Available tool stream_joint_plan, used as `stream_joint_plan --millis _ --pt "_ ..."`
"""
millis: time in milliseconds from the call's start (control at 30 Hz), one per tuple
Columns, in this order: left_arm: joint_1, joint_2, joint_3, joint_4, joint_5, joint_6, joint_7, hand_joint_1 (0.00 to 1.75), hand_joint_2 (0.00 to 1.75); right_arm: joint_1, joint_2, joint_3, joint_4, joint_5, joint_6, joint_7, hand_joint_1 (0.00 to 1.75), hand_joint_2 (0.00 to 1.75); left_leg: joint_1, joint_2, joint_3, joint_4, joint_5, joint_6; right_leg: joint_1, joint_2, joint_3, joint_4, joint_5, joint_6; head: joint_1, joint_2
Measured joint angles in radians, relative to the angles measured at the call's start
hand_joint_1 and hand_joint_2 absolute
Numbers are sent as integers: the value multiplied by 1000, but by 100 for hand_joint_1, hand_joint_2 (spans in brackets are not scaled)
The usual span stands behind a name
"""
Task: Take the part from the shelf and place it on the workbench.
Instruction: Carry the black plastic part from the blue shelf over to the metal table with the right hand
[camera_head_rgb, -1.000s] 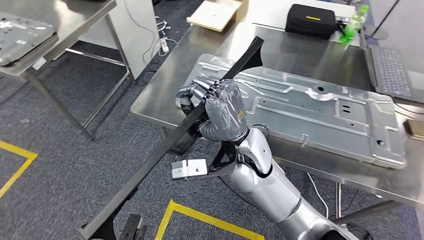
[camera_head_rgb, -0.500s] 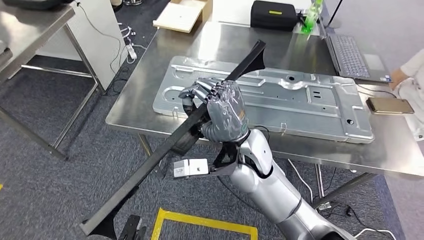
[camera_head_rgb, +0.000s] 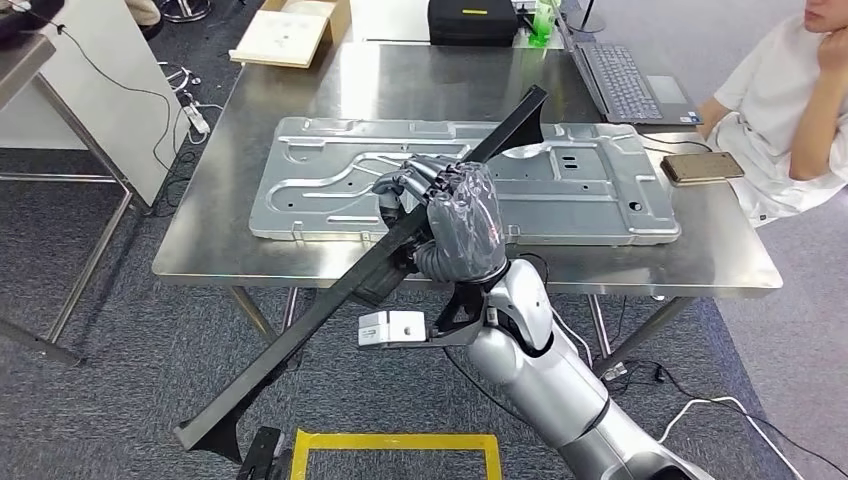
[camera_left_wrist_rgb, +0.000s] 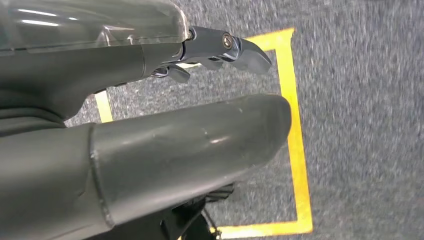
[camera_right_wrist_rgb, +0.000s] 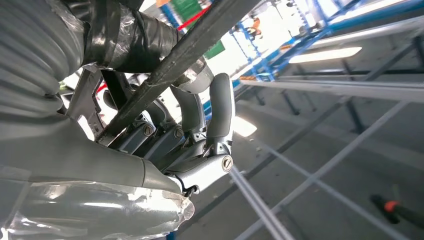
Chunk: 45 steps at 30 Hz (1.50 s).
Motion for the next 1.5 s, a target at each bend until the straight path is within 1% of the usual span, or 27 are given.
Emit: stream_joint_plan --millis 33,100,167,233,267,300,367,433,500,567,633,700,733,767,800,867,900,1000,1067,1133,1200,1233,1267,1300,1400,1467,1500 --pt "-1 0 0 0 0 0 0 0 0 0 -1 -2 0 0 -2 0 175 175 1 -7 4 3 -7 -5 -4 11 7 -11 4 -3 0 0" --pt "-2 0 -1 0 -1 0 0 0 0 0 -1 -6 3 0 -4 0 175 175 3 -51 -15 61 -47 -13 -14 32 22 -29 13 -12 -1 0" --pt "1 1 -1 0 -2 0 0 0 0 1 -1 -6 8 0 -6 1 175 175 6 -93 -71 184 -104 -18 -15 54 24 -31 14 -16 -1 0" --pt "7 1 -1 0 -3 0 1 0 0 7 -2 -6 15 1 -6 1 175 175 7 -103 -115 258 -116 -23 -15 82 23 -27 12 -16 -1 0" --pt "8 1 -1 0 -3 0 1 0 0 9 -2 -6 17 1 -6 1 175 175 8 -105 -112 242 -92 -24 -16 97 22 -22 11 -15 -1 0" --pt "8 2 -1 0 -3 1 1 0 0 10 -2 -6 18 1 -6 1 175 175 10 -112 -91 189 -53 -25 -17 112 22 -16 8 -12 -1 0" --pt "7 2 -1 0 -3 1 1 0 0 9 -2 -7 19 1 -6 1 175 175 17 -159 -37 65 5 -25 -20 137 15 2 -1 -3 0 0" --pt "7 3 -1 0 -3 2 1 0 0 9 -2 -7 20 1 -6 1 175 175 20 -196 -18 16 11 -21 -23 159 0 14 -3 8 0 0" --pt "6 2 -1 0 -4 5 3 0 0 10 -2 -12 21 1 -7 2 175 175 18 -186 -19 12 13 -10 -27 176 -10 14 2 21 -1 0" --pt "4 2 -2 0 -7 6 6 0 0 9 -3 -20 22 2 -8 2 175 175 20 -168 -14 1 19 4 -23 138 -20 32 -10 31 2 0" --pt "2 1 -2 0 -9 2 10 0 0 6 -3 -26 24 2 -10 2 175 175 21 -152 -10 -5 22 14 -23 74 -61 119 -58 40 6 0" --pt "4 2 -2 0 -8 -5 14 0 0 6 -4 -29 29 2 -10 2 175 175 20 -136 -10 -5 20 17 -30 50 -125 243 -109 48 7 0" --pt "5 3 -2 0 -6 -7 15 0 0 7 -5 -29 32 2 -10 2 175 175 20 -129 -10 -5 19 17 -33 48 -145 277 -114 50 7 0" --pt "5 3 -2 0 -5 -10 16 0 0 8 -6 -31 35 2 -10 2 175 175 21 -123 -9 -4 17 15 -36 47 -143 271 -97 52 7 0" --pt "5 3 -2 0 -4 -12 17 0 0 8 -7 -31 38 2 -10 3 175 175 21 -120 -6 -4 15 13 -39 46 -121 225 -65 52 7 0" --pt "3 3 -2 0 -3 -17 17 0 0 7 -7 -34 41 4 -10 3 175 175 21 -115 0 -5 10 4 -37 43 -49 84 -6 48 7 0" --pt "2 3 -2 0 -3 -20 17 0 0 6 -7 -35 41 5 -11 3 175 175 20 -114 2 -5 7 -1 -35 42 -24 36 7 44 7 0" --pt "1 3 -2 0 -2 -27 18 0 0 5 -8 -37 46 10 -11 3 175 175 18 -113 7 -12 4 -21 -25 46 -9 6 4 28 7 0" --pt "0 3 -2 0 -2 -33 17 0 0 4 -8 -39 49 23 -11 3 175 175 21 -112 7 0 -10 -31 -27 46 0 -4 5 15 7 0" --pt "0 3 -2 0 -1 -41 17 0 0 1 -8 -40 50 48 -11 7 175 175 21 -112 -28 81 -56 -33 -29 43 11 -12 5 1 6 0" --pt "1 3 -2 0 -1 -45 17 0 0 1 -8 -40 55 78 -12 17 175 175 20 -112 -98 215 -112 -32 -23 40 14 -11 0 -9 6 0" --pt "2 3 -2 0 -1 -46 17 0 0 1 -8 -40 59 94 -12 21 175 175 19 -112 -126 261 -121 -32 -20 38 14 -9 -3 -13 6 0" --pt "3 4 -2 0 -1 -46 17 0 0 2 -8 -40 63 108 -13 26 175 175 18 -112 -139 276 -112 -31 -16 36 15 -6 -6 -15 6 0" --pt "3 4 -2 0 -1 -46 17 0 0 2 -8 -40 65 119 -14 29 175 175 17 -111 -132 248 -82 -28 -14 34 17 -4 -9 -16 6 0" --pt "-1 4 -2 0 -1 -45 16 0 0 1 -8 -40 69 133 -17 34 175 175 5 -80 -53 63 16 -9 -6 22 24 8 -23 -10 6 0" --pt "-4 4 -3 0 -1 -45 16 0 0 1 -8 -40 71 136 -19 35 175 175 -4 -67 -34 13 25 2 -2 10 23 12 -27 -2 6 0" --pt "-4 4 -3 0 -1 -44 15 0 0 1 -8 -40 72 137 -19 35 175 175 -4 -75 -35 9 28 6 -2 2 23 12 -27 0 5 0"
